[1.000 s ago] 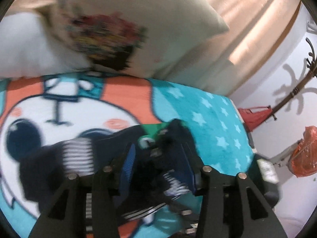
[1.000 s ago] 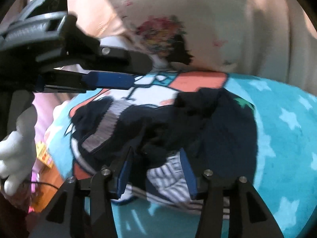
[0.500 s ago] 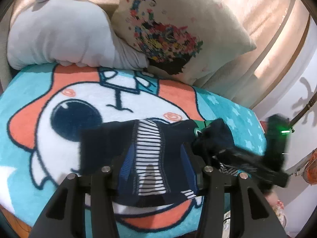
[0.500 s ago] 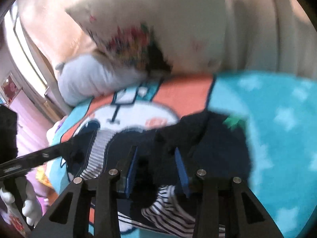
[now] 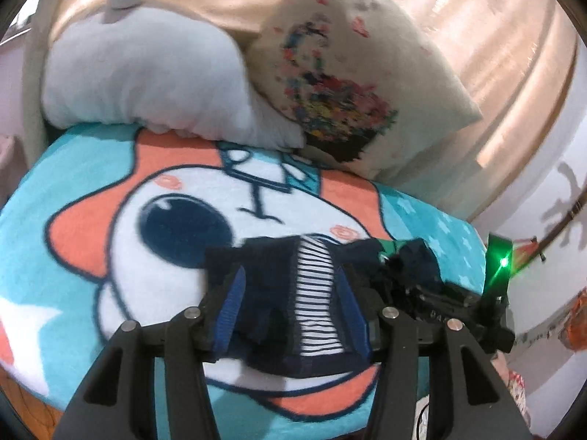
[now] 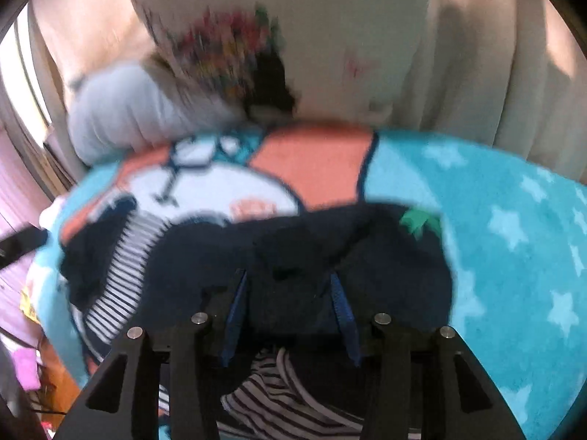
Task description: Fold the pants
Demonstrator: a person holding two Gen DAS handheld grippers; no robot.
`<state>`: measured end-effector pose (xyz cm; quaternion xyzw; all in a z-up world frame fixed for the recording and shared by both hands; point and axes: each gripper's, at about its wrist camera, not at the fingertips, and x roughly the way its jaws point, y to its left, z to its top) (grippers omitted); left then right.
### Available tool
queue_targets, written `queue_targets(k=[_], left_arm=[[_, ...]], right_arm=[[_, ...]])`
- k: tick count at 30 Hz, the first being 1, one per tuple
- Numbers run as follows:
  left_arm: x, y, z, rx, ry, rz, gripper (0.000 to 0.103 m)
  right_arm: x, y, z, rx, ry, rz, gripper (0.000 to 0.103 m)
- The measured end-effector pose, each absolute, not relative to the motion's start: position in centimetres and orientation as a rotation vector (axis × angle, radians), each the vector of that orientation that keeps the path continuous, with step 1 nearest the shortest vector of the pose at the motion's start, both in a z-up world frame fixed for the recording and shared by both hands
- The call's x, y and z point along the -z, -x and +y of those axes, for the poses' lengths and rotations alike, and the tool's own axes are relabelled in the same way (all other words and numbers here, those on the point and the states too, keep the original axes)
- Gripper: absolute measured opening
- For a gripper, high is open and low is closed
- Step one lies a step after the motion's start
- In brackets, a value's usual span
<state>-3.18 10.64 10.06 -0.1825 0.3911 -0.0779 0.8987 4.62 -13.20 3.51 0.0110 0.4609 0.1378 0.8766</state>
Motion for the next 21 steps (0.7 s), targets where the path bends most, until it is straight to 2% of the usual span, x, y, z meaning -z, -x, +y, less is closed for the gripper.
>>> queue_targets(k=[3, 11, 21], left_arm=[[-9.7, 3.5, 12.4, 0.103, 0.388, 0.802, 0.054], [-6.2, 3.2, 13.9, 0.131, 0.484, 0.884, 0.054], [-6.3, 5.5, 15.7, 0.109, 0.445, 0.851, 0.054]], right_arm=[[-3.9, -4.1, -13.2, -0.275, -0.035, 0.947, 0.049], [-7.8, -2.8, -13.1, -0.265, -0.069, 0.853, 0.054], [-6.6, -6.2, -4.5, -0.622, -0.084, 1.090, 0.056]])
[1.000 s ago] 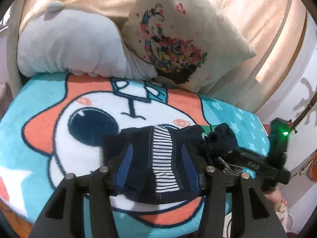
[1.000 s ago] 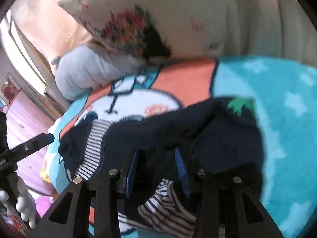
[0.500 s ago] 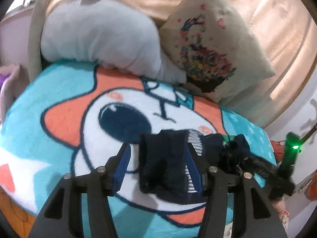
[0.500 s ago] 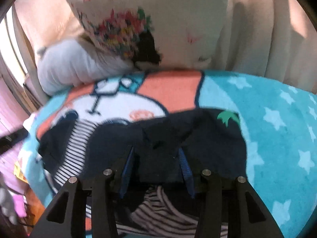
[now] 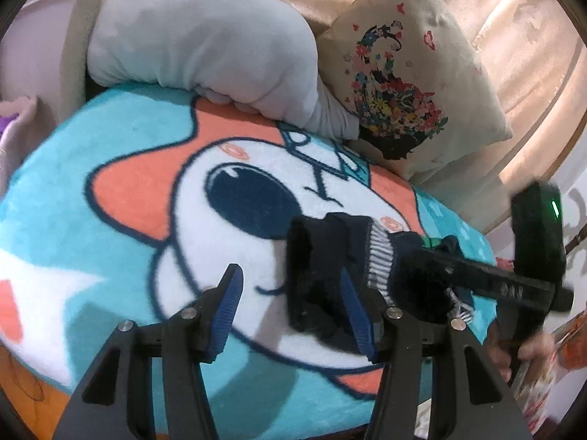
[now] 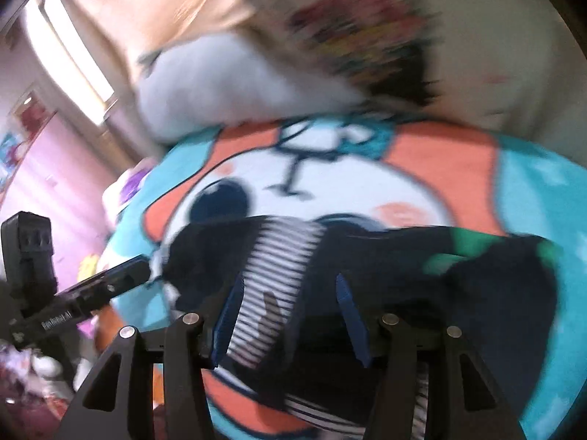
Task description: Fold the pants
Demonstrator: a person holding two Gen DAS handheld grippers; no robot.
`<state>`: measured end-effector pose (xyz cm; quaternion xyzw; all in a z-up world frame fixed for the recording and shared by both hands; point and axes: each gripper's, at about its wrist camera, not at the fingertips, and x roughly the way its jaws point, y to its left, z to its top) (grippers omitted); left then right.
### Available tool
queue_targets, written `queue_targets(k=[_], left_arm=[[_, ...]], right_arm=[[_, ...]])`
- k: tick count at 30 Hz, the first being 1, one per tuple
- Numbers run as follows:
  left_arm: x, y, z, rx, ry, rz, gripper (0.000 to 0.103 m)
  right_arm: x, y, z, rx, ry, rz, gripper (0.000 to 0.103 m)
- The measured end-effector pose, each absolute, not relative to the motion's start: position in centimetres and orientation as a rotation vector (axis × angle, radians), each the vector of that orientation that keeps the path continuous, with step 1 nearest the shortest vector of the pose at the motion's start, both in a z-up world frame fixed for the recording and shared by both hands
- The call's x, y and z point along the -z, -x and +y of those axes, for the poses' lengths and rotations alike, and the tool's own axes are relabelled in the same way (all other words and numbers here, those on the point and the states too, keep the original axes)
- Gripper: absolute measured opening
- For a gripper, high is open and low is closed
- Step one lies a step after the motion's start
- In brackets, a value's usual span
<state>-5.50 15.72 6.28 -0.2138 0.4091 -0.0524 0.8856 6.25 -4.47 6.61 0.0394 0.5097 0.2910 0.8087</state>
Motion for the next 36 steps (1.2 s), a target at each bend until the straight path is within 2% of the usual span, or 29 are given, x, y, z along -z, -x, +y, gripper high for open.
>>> queue_targets(k=[3, 7, 14, 17, 19, 21, 24, 26, 27, 29, 31, 36], left_arm=[[-5.8, 6.5, 15.9, 0.117, 0.433, 0.850, 0.054], [-5.0, 7.5, 15.7, 0.139, 0.439, 0.858, 0.054], [-4.0, 7.3, 14.9, 0.191, 0.451, 0.871, 0.054], [-4.0, 7.4, 15.1, 0.192, 0.454, 0.870, 0.054], [-4.1, 7.5, 15.2, 0.191, 0.452, 0.863, 0.054], [-4.2, 7.6, 15.2, 0.185, 0.443, 0.858, 0.054], [-4.4, 7.8, 15.2, 0.196, 0.433, 0.853, 0.054], [-4.5, 7.7, 14.9, 0.215, 0.430, 0.848, 0.054], [-4.5, 7.7, 14.8, 0.223, 0.427, 0.848, 0.054], [-4.4, 7.5, 14.3, 0.236, 0.420, 0.854, 0.054], [-4.3, 7.2, 13.9, 0.247, 0.407, 0.866, 0.054], [-4.0, 5.9, 11.3, 0.289, 0.367, 0.901, 0.055]], right_arm=[[-5.3, -8.2, -0.7, -0.691, -0.051, 1.203, 0.057], [-3.7, -10.2, 3.0, -0.718, 0.032, 1.314, 0.069], [-2.6, -11.8, 8.1, -0.668, 0.223, 1.429, 0.077], [-1.7, -11.7, 10.2, -0.657, 0.345, 1.454, 0.081], [-0.9, -11.4, 11.6, -0.641, 0.426, 1.469, 0.090], [-0.4, -10.9, 12.9, -0.623, 0.503, 1.466, 0.093], [-0.3, -9.9, 13.8, -0.630, 0.587, 1.441, 0.093], [-0.3, -9.5, 13.7, -0.650, 0.611, 1.428, 0.091], [-0.3, -9.4, 13.5, -0.656, 0.613, 1.422, 0.087], [-0.9, -9.1, 12.5, -0.666, 0.597, 1.398, 0.073], [-1.8, -8.6, 11.6, -0.674, 0.590, 1.367, 0.038], [-3.1, -7.8, 8.8, -0.670, 0.554, 1.324, 0.034]])
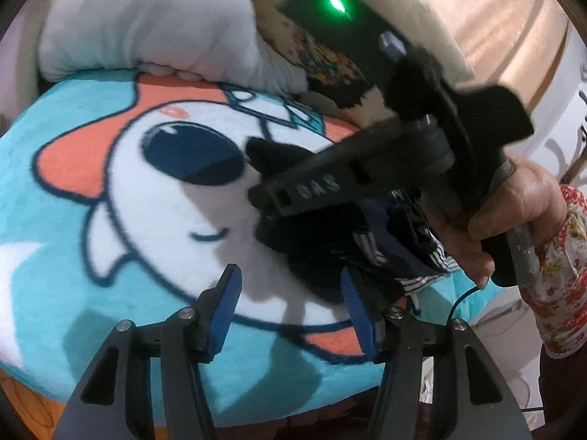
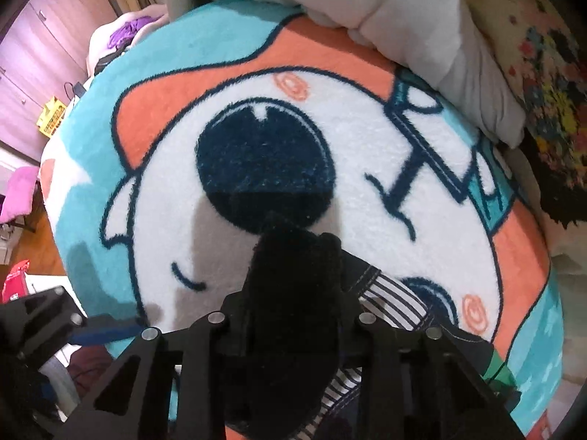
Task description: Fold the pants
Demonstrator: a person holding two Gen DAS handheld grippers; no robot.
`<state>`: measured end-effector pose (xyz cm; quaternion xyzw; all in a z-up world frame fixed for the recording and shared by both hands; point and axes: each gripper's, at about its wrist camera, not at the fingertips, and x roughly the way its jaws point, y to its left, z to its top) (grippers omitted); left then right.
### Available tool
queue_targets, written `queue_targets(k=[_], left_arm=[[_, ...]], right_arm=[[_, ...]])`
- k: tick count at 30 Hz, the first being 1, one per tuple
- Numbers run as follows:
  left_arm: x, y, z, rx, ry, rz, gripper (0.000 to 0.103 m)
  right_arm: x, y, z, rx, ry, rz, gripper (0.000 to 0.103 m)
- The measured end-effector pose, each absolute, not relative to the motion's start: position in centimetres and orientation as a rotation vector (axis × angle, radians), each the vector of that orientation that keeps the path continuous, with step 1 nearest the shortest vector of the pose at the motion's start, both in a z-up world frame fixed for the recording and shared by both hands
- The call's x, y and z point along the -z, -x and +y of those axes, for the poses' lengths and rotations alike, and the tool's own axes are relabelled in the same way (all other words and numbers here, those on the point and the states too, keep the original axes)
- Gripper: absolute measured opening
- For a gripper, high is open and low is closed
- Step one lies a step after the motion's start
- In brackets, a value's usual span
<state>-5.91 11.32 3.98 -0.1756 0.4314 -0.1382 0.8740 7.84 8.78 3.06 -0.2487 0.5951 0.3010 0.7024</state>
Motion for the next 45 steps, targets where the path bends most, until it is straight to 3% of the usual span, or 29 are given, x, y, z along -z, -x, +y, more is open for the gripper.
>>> queue_targets(k=[3, 6, 18, 27, 29, 31, 35, 40, 45], left_arm=[[-3.6, 5.0, 9.9, 0.296, 0.349, 0.910, 0.054], [-3.1, 3.7, 9.0, 0.307, 0.362, 0.953, 0.012], [-8.0, 2.2, 3.0, 0.426, 0.302, 0.884, 0.012], [-8.9, -0.3, -4.9, 0.547, 0.197, 0.901, 0.012], [-8.9, -0.3, -5.4, 0.566, 0.190, 0.910, 0.013], [-9.1, -0.1, -5.4, 0.594, 0.192, 0.919, 0.018], [-9.5, 0.2, -4.4, 0.571, 0.190, 0.897, 0.031], [-7.2, -1.4, -4.2, 0.505, 0.211, 0.961, 0.032], [-4.5, -2.1, -6.0, 0.484, 0.173, 1.039, 0.033]], right_arm=[[-3.6, -7.8, 7.5, -0.680, 0.487, 1.321, 0.034], [-4.2, -8.1, 5.9, -0.697, 0.419, 1.326, 0.034], [-10.1, -9.8, -3.9, -0.712, 0.085, 1.205, 0.034], [-9.8, -10.8, -14.8, -0.634, -0.226, 1.145, 0.034], [-8.8, -10.7, -17.4, -0.615, -0.302, 1.135, 0.040], [-7.7, -10.5, -19.5, -0.545, -0.310, 1.131, 0.053], [-8.4, -9.2, -23.8, -0.352, -0.294, 1.042, 0.054], [-12.4, -6.8, -24.6, -0.457, -0.420, 0.837, 0.054], [-10.0, -7.2, -22.3, -0.715, -0.659, 0.893, 0.054]])
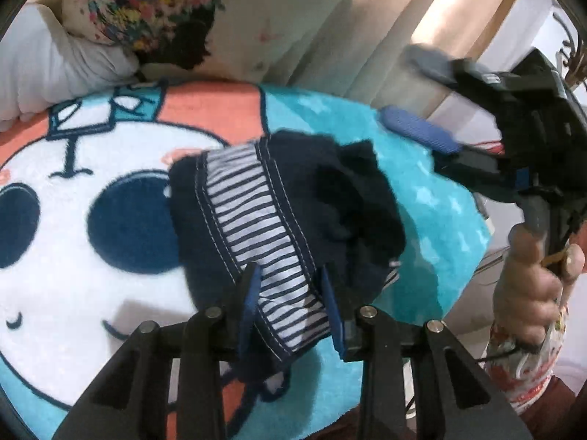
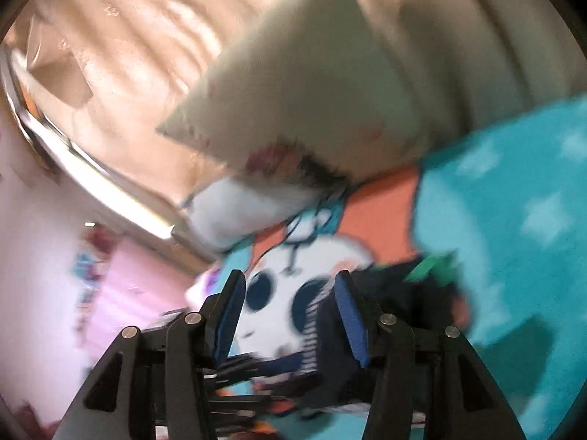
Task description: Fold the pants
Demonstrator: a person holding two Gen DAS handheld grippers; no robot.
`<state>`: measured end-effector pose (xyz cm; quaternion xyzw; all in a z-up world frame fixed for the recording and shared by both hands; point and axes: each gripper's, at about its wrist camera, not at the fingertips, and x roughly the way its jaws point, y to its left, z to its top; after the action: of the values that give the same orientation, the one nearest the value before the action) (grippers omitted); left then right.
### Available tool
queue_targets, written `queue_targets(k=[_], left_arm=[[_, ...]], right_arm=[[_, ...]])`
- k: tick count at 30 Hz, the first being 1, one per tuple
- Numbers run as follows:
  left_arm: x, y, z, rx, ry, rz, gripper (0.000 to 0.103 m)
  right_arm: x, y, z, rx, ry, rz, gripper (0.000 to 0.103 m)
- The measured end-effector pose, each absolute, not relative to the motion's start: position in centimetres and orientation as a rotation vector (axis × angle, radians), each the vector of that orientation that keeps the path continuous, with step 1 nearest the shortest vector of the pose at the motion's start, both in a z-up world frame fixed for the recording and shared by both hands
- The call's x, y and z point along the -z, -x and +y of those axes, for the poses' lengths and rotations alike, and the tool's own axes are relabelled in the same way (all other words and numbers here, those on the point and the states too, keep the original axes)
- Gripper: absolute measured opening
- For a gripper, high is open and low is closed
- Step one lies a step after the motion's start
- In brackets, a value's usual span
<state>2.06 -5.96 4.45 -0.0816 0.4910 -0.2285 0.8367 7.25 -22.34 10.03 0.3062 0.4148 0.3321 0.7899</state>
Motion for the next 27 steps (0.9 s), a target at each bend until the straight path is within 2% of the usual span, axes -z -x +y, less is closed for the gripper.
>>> queue_targets(k=[5, 7, 10, 11, 13, 14, 18, 21, 26, 27], left_arm=[[-5.7, -1.2, -4.8, 0.507, 0.172, 1.010, 0.034], [-6.2, -1.2, -3.8, 0.510, 0.198, 0.989, 0.040], [-6.2, -1.9, -1.7, 0.461, 0.273, 0.966, 0.051], [-6.0, -2.2, -1.1, 0.452, 0.303, 0.973, 0.051], [-4.8, -3.6, -0.1, 0.458, 0.382, 1.008, 0.051], [-4.4, -4.2, 0.1, 0.461, 0.408, 1.025, 0.051], [-3.5, -5.5, -0.4, 0.481, 0.437, 1.066, 0.051], [-2.7, -6.3, -1.3, 0.498, 0.443, 1.088, 0.055], [-1.1, -7.4, -2.1, 0.579, 0.549, 1.124, 0.057], [-0.9, -7.5, -2.3, 0.601, 0.572, 1.127, 0.057]], right_arm=[[-4.3, -8.1, -22.5, -0.500, -0.599, 1.013, 0.054], [-3.2, -7.9, -22.7, -0.392, -0.516, 1.021, 0.054], [-4.5, -7.2, -23.0, -0.337, -0.436, 0.971, 0.061], [-4.8, -6.8, -23.5, -0.339, -0.433, 0.950, 0.063], [-5.3, -6.2, -24.4, -0.333, -0.439, 0.914, 0.074], [-5.6, -5.8, -24.7, -0.331, -0.443, 0.908, 0.075], [-3.8, -6.2, -25.5, -0.314, -0.488, 0.961, 0.075], [-2.3, -6.6, -26.2, -0.359, -0.576, 0.982, 0.075], [-1.2, -7.0, -26.3, -0.424, -0.656, 0.953, 0.075], [-1.2, -7.0, -26.0, -0.432, -0.652, 0.949, 0.068]])
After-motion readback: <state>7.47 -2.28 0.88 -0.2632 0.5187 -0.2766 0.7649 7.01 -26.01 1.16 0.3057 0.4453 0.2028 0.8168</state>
